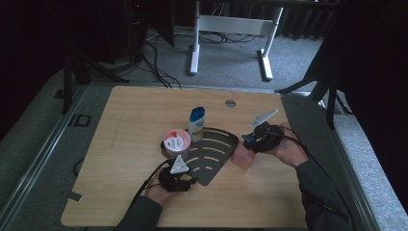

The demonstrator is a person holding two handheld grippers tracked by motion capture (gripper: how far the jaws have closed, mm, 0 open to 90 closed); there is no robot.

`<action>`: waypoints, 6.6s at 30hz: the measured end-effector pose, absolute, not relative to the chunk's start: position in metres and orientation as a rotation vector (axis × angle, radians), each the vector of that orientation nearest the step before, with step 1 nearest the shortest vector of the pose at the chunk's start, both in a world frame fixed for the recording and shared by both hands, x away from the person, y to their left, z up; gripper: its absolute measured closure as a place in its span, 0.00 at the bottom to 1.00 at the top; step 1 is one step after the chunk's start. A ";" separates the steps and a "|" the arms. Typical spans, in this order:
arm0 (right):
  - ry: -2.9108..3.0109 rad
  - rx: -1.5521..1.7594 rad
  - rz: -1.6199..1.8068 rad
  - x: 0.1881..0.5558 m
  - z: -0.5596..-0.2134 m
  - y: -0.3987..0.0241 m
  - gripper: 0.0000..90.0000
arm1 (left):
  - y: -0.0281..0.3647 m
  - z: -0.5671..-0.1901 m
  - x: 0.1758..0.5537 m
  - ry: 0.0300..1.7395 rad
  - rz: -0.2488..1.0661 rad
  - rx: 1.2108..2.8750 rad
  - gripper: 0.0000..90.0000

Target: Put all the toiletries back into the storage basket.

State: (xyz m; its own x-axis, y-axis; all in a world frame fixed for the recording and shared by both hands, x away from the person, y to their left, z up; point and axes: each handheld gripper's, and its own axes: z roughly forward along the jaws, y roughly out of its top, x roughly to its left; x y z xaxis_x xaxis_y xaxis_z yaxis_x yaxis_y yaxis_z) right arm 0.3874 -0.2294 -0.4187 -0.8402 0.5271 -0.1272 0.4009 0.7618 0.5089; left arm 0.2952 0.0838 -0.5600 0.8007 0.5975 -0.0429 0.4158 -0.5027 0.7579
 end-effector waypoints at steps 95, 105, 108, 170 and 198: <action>2.784 0.574 0.576 0.376 -0.397 -0.215 0.65 | 0.085 -0.560 0.296 0.750 0.267 2.161 0.57; 2.794 0.562 0.599 0.371 -0.397 -0.214 0.65 | 0.085 -0.560 0.296 0.751 0.265 2.161 0.57; 2.801 0.555 0.600 0.371 -0.398 -0.214 0.65 | 0.085 -0.560 0.296 0.751 0.266 2.161 0.57; 2.949 0.315 0.581 0.343 -0.396 -0.178 0.64 | 0.086 -0.560 0.297 0.752 0.260 2.161 0.57; 2.949 0.337 0.615 0.347 -0.397 -0.183 0.64 | 0.086 -0.560 0.297 0.753 0.259 2.160 0.57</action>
State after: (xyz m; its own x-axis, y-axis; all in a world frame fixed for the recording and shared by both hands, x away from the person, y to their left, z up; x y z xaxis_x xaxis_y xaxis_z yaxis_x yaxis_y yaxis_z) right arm 0.3467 -0.1825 -0.3973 -0.9693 0.2378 -0.0621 0.1932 0.8933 0.4058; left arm 0.2969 0.0855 -0.5601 0.8006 0.5955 -0.0670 0.4279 -0.4897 0.7597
